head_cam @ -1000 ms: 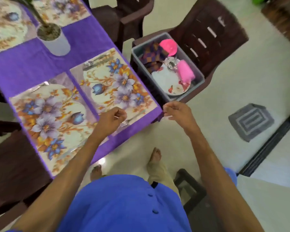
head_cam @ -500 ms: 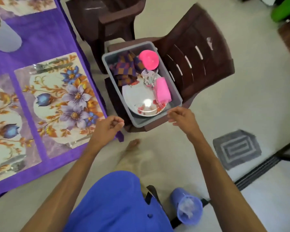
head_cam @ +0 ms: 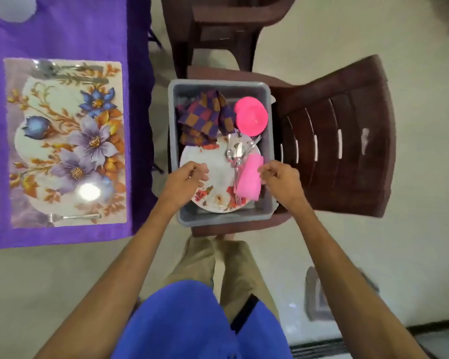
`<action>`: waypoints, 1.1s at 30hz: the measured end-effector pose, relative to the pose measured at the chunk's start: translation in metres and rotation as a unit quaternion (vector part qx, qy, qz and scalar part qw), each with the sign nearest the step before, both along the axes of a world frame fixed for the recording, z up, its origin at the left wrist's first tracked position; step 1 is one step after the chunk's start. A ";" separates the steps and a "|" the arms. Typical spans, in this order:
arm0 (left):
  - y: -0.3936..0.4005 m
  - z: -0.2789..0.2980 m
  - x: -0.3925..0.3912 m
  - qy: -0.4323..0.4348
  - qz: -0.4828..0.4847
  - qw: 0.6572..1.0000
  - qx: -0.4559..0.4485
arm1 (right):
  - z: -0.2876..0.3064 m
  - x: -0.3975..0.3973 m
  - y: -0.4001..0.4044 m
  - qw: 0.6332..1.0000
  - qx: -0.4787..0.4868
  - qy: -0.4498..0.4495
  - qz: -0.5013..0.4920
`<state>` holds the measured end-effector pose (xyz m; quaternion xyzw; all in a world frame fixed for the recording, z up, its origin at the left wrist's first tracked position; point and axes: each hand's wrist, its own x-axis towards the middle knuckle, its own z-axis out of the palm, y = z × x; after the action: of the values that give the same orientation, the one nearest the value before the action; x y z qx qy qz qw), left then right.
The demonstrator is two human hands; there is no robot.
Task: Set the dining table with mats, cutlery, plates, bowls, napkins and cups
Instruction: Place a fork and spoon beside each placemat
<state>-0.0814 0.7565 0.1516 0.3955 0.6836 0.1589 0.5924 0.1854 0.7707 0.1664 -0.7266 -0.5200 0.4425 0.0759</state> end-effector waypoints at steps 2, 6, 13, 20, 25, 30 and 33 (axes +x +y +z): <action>0.010 -0.003 0.001 0.015 0.027 1.000 0.002 | -0.023 0.005 0.033 0.993 0.048 -0.058 0.093; -0.004 -0.022 0.022 0.098 0.086 0.991 0.031 | -0.092 0.015 0.098 0.948 0.072 -0.137 0.279; -0.018 -0.084 0.099 0.131 -0.063 0.985 0.093 | -0.164 0.034 0.136 0.808 0.121 -0.230 0.528; -0.010 -0.123 0.099 0.117 0.018 0.993 0.028 | -0.187 0.034 0.144 0.710 0.198 -0.262 0.623; -0.025 -0.129 0.082 0.101 0.085 0.991 0.005 | -0.170 0.036 0.148 0.648 0.248 -0.294 0.657; -0.033 -0.120 0.075 0.065 0.143 0.988 0.005 | -0.127 0.033 0.156 0.783 0.148 -0.217 0.564; -0.035 -0.116 0.081 0.023 0.191 0.981 0.008 | -0.101 0.028 0.150 0.922 0.003 -0.047 0.384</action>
<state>-0.0008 0.7219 0.0359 0.2660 0.7590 0.2657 0.5316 0.2137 0.9210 0.0652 -0.4910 -0.7634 0.4015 -0.1222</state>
